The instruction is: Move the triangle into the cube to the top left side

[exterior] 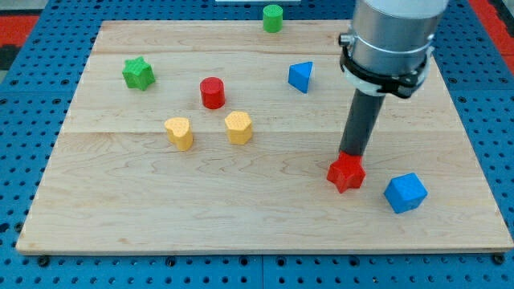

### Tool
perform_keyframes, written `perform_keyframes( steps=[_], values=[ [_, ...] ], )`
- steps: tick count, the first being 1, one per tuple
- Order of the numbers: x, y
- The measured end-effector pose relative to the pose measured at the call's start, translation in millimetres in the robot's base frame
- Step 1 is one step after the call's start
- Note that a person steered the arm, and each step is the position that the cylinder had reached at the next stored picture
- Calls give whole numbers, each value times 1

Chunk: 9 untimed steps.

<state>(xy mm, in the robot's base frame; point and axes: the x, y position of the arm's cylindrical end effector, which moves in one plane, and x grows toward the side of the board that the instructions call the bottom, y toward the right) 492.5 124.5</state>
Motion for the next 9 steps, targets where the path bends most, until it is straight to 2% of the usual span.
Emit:
perform_keyframes(
  steps=[2,3,4,5,6,7,8,9],
  values=[
    [1,-33],
    [39,-46],
    [43,-47],
    [-26,-55],
    [-104,-20],
    [-191,-29],
    [-174,-73],
    [-130,-89]
  ],
)
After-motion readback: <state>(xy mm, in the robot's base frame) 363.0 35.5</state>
